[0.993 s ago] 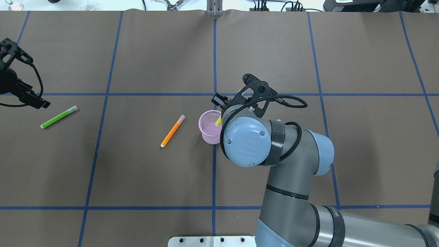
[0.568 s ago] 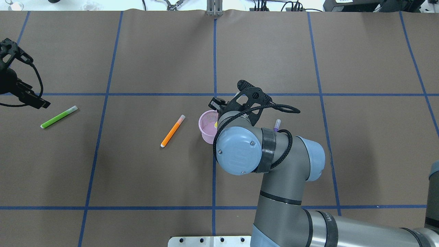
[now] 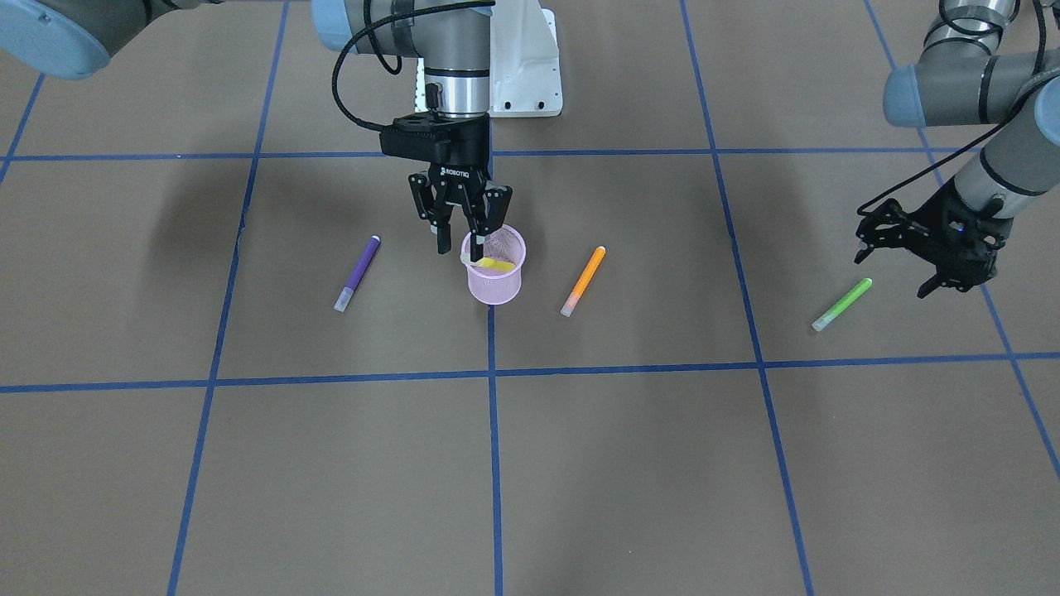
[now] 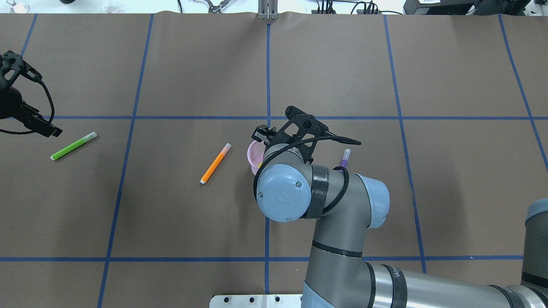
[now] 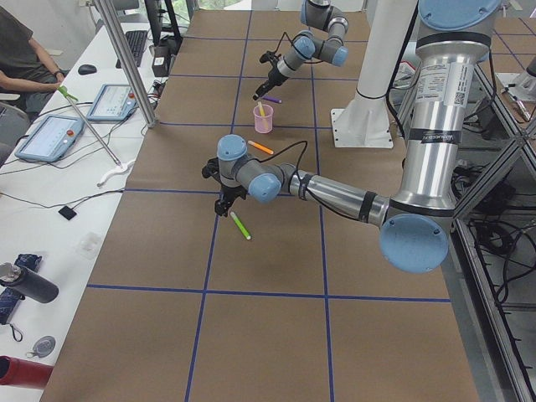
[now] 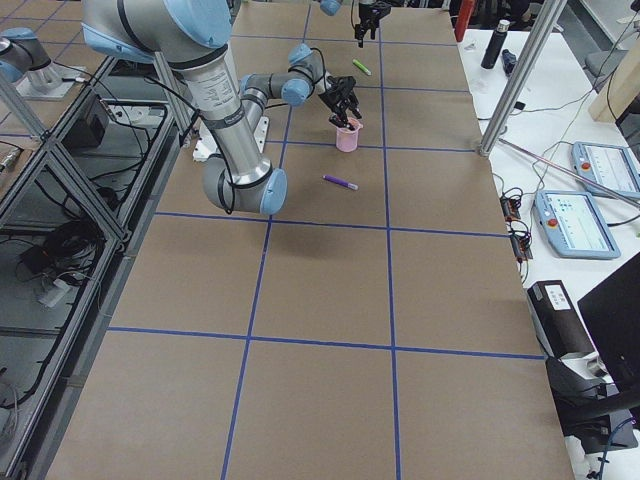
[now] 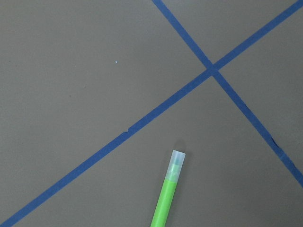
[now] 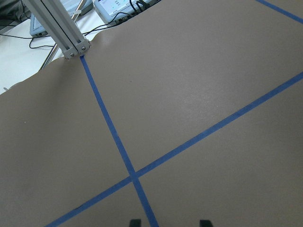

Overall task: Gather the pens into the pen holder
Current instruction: 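Withdraw the right gripper from the cup while the left gripper reaches the green pen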

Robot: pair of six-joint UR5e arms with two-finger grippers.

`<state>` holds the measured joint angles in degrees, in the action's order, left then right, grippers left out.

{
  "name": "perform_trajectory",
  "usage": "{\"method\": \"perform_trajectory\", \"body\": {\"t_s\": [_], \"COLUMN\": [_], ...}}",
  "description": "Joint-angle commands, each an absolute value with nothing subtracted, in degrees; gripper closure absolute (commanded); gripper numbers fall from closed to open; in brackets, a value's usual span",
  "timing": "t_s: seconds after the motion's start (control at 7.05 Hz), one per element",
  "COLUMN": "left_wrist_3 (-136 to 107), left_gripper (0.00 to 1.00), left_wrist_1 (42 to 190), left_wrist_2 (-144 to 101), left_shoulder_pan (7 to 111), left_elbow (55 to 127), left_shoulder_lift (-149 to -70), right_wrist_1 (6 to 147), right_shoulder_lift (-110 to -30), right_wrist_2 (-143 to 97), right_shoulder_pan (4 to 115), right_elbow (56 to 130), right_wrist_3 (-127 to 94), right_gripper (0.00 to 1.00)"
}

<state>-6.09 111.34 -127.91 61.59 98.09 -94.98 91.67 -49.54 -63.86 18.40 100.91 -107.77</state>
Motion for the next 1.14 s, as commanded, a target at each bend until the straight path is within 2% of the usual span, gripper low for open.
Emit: {"method": "perform_trajectory", "body": {"t_s": [0.0,0.14,0.43,0.71,0.99], "left_wrist_3": [-6.07,-5.98,-5.37,-5.01,7.77], "left_gripper": [0.02,0.03,0.11,0.19,0.23], "left_wrist_1": [111.18,111.36,111.45,111.71,111.18], "left_wrist_2": [-128.49,-128.5,-128.41,-128.14,-127.79], "left_shoulder_pan": [61.44,61.35,58.55,55.04,54.58], "left_elbow": [96.43,95.55,93.79,90.19,88.95], "left_shoulder_lift": [-95.01,-95.01,-96.76,-100.71,-100.37], "right_wrist_1": [91.76,91.67,91.32,91.06,90.97], "right_shoulder_lift": [-50.18,-51.93,-56.75,-60.89,-62.83], "right_wrist_2": [-64.42,-68.08,-82.46,-97.92,-101.69], "right_shoulder_pan": [18.46,19.59,27.73,36.78,39.37], "right_elbow": [104.56,108.07,112.3,113.2,113.47], "right_wrist_3": [-106.8,-103.48,-96.02,-87.85,-85.35], "right_gripper": [0.0,0.0,0.0,0.0,0.0]}}
